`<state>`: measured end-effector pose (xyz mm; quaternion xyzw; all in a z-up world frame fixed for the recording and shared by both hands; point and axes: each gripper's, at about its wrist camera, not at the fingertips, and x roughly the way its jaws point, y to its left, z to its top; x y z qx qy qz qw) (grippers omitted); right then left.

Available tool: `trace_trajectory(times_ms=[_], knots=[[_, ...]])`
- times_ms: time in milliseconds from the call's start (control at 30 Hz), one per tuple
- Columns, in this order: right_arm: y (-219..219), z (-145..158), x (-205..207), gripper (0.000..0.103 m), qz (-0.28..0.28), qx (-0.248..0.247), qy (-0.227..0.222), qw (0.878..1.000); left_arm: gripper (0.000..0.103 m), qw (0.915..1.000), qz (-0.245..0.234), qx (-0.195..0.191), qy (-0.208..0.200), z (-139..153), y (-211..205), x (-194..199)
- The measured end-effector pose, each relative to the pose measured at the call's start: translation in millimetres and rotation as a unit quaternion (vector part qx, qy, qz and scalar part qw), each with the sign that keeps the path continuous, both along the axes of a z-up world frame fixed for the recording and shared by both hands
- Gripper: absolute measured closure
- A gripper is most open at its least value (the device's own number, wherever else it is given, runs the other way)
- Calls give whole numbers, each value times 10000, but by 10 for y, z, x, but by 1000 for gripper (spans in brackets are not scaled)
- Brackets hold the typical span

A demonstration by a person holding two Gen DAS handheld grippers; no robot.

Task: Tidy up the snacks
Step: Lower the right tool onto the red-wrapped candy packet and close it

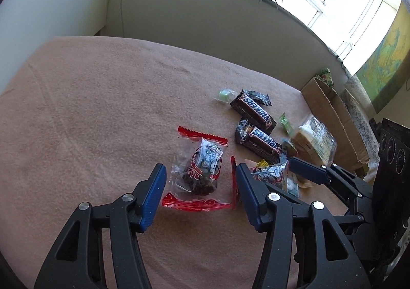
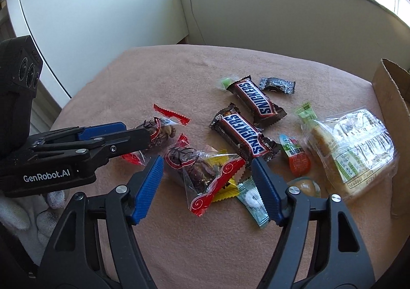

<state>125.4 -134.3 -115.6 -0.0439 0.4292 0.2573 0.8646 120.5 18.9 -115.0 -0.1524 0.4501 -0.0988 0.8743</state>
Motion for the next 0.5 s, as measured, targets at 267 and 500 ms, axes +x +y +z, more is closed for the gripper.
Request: trace_trajectory(times_ms=[267,500], knots=[[76,-95,12,42,203,13,152,9997,68,9999,-48,-92,127,-89,43,23],[87,-87,-49,47,389,0,204,9990,70,9998,-43,-169,81,-105,75,3]])
